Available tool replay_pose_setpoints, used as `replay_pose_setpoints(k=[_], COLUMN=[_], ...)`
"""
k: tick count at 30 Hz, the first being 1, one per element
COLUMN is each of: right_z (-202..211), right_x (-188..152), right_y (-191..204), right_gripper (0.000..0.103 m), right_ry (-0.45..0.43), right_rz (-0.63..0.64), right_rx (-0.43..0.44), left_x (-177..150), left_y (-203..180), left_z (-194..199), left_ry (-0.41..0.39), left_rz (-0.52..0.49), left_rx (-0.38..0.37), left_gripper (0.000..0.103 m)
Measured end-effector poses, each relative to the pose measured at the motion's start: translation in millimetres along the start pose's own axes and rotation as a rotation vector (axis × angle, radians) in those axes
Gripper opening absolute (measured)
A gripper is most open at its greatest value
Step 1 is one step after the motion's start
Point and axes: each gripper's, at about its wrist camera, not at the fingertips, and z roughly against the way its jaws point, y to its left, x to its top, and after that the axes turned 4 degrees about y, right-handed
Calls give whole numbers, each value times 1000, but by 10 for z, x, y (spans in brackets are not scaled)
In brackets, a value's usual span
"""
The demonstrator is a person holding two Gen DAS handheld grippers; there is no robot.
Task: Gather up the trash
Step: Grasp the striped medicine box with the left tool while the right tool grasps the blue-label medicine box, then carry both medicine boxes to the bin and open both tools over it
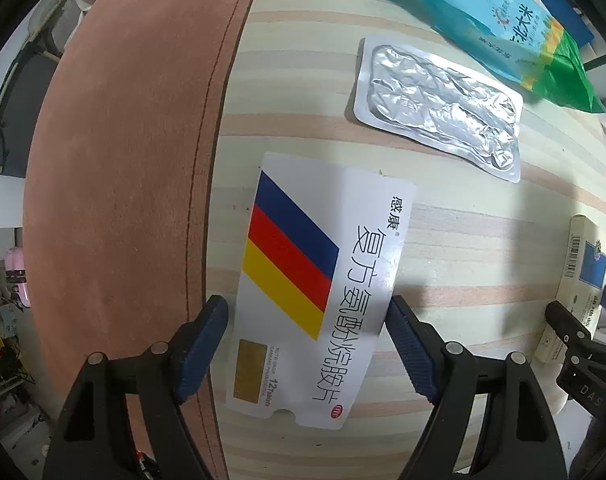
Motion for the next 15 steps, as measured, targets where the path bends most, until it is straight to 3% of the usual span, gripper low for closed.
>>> replay_pose_setpoints(k=[6,11,15], right_z=[-113,-77,-8], right_x=[-72,-164,-242], right_y=[-141,-82,145], right_gripper=[85,79,78], right_ry=[34,-5,-19], right_rz=[-167,-158,-116], right_rx=[119,111,108], left_x=[23,1,-24], left_y=[-18,-19,-32], left_z=[29,109,201], left_ry=[-11,-37,-62], left_rz=[2,-9,-12], left_rx=[12,6,10], left_gripper=[80,71,71])
